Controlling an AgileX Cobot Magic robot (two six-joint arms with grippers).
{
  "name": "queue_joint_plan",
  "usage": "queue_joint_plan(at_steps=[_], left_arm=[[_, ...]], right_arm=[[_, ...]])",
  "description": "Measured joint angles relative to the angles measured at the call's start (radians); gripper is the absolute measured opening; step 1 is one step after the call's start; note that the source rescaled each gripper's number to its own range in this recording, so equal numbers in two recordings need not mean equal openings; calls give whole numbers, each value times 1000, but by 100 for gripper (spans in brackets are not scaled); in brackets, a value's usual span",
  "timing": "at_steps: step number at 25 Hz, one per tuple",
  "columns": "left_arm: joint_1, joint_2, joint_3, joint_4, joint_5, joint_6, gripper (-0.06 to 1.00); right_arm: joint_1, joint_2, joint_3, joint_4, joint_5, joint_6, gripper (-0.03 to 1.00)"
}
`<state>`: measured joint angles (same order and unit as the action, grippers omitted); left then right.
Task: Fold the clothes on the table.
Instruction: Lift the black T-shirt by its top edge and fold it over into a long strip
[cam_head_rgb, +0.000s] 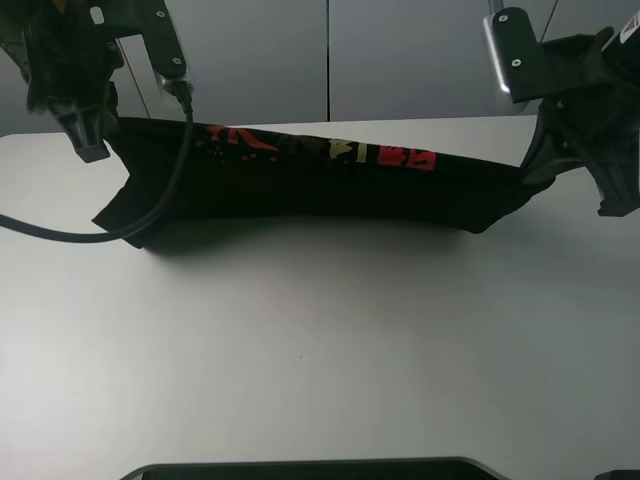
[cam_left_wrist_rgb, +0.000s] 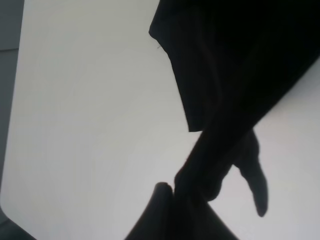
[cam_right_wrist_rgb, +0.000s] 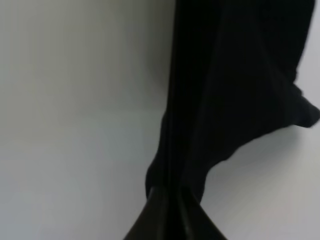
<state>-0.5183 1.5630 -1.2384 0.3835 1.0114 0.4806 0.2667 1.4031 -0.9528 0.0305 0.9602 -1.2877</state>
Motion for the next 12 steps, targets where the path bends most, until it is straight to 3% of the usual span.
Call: queue_joint_plan(at_steps=[5,12], left_arm=[[0,-52,70,-37,26,0,0],[0,-53,183,-68,25,-10,0]], right_arm=[[0,-24,40,73,73,0,0],[0,-24,75,107,89,46,0]])
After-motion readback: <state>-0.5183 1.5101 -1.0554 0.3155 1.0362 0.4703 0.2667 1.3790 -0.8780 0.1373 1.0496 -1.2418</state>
